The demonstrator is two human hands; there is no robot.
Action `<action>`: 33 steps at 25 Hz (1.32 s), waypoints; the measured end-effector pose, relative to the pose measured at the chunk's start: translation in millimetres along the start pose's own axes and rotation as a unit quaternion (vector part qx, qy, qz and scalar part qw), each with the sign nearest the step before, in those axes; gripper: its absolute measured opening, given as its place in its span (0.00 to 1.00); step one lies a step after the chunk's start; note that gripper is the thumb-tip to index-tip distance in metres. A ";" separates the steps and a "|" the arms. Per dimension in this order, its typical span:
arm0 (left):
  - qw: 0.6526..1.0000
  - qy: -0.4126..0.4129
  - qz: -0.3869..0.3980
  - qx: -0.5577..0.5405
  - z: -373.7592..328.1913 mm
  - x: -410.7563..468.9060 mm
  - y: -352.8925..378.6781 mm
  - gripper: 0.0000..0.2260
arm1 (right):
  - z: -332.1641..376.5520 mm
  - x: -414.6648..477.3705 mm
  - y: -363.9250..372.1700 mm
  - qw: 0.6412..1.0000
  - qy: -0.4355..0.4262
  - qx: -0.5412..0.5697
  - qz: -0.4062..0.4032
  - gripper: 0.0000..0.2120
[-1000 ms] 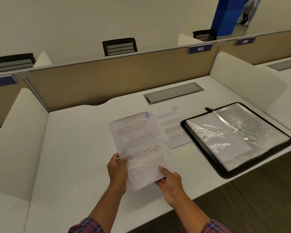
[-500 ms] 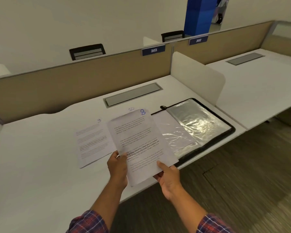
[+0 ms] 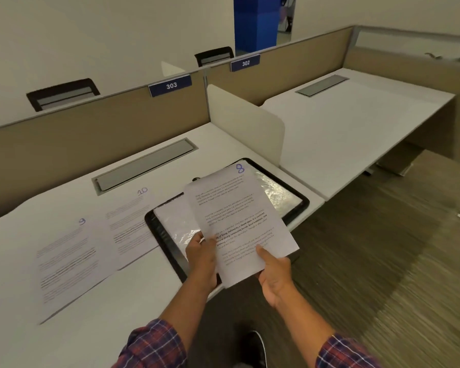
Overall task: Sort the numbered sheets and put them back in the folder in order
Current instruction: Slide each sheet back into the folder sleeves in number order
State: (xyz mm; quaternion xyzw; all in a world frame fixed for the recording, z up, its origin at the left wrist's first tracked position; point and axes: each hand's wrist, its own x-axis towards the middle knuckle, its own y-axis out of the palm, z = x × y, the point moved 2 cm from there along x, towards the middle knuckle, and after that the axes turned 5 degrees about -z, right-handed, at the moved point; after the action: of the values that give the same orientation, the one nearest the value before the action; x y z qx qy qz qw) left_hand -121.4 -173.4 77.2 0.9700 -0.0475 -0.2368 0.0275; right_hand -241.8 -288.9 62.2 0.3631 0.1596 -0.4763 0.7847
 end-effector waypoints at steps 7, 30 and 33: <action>0.998 -0.045 0.014 -0.037 2.7 47.6 86.4 0.10 | 63.8 66.6 -19.3 0.999 -0.008 -0.026 -0.043 0.13; 0.771 0.331 0.104 0.535 51.3 89.1 196.8 0.06 | 221.1 204.2 -55.7 0.997 0.049 -0.056 0.011 0.13; 0.782 0.318 0.104 0.526 45.8 86.7 198.3 0.08 | 239.1 213.2 -67.6 0.995 0.059 -0.069 0.035 0.13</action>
State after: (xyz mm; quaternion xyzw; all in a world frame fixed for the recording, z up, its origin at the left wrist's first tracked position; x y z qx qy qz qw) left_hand -81.7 -381.0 12.1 0.8435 -0.2537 0.1511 -0.4486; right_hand -217.4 -615.3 70.7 0.3409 0.2254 -0.4142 0.8133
